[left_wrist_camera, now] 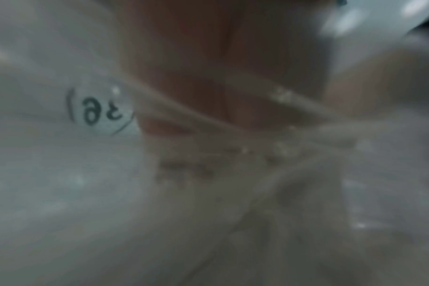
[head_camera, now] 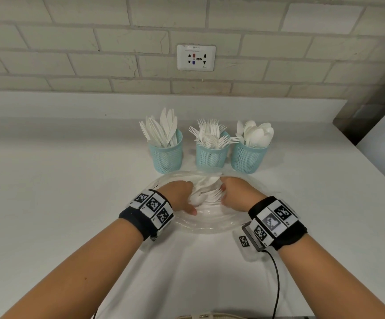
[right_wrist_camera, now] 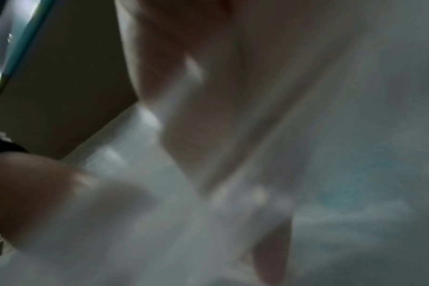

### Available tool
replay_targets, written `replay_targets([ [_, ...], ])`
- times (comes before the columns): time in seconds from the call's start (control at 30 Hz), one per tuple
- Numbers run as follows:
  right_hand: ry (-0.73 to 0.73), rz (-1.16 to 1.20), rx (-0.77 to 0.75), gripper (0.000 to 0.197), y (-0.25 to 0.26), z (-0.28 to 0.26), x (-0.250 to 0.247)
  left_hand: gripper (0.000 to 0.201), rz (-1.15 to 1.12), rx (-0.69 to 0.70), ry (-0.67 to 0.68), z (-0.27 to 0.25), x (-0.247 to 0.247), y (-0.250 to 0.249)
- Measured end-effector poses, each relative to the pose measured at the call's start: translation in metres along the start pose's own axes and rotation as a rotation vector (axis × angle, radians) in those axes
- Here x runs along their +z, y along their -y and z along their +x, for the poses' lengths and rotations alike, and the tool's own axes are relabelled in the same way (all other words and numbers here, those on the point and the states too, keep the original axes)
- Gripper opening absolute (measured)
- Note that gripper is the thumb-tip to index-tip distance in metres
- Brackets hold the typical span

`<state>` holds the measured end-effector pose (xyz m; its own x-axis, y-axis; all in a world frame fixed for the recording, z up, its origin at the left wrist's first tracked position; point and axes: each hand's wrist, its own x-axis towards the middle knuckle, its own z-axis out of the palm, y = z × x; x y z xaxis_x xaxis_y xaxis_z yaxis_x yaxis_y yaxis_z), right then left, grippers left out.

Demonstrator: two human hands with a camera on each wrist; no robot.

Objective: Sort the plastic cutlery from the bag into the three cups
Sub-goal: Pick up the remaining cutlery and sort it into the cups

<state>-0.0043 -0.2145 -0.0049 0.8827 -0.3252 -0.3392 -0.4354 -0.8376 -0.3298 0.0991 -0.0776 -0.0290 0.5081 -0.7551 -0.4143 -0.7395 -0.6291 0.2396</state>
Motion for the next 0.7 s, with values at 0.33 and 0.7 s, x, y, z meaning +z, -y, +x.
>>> replay_targets([
  [0.33, -0.184, 0.245, -0.081, 0.045, -0.003, -0.011, -0.034, 0.05, -0.056, -0.034, -0.059, -0.005, 0.006, -0.005],
  [0.7, -0.059, 0.242, 0.023, 0.058, -0.028, -0.007, -0.028, 0.036, -0.069, 0.003, -0.1, -0.019, 0.002, -0.004],
])
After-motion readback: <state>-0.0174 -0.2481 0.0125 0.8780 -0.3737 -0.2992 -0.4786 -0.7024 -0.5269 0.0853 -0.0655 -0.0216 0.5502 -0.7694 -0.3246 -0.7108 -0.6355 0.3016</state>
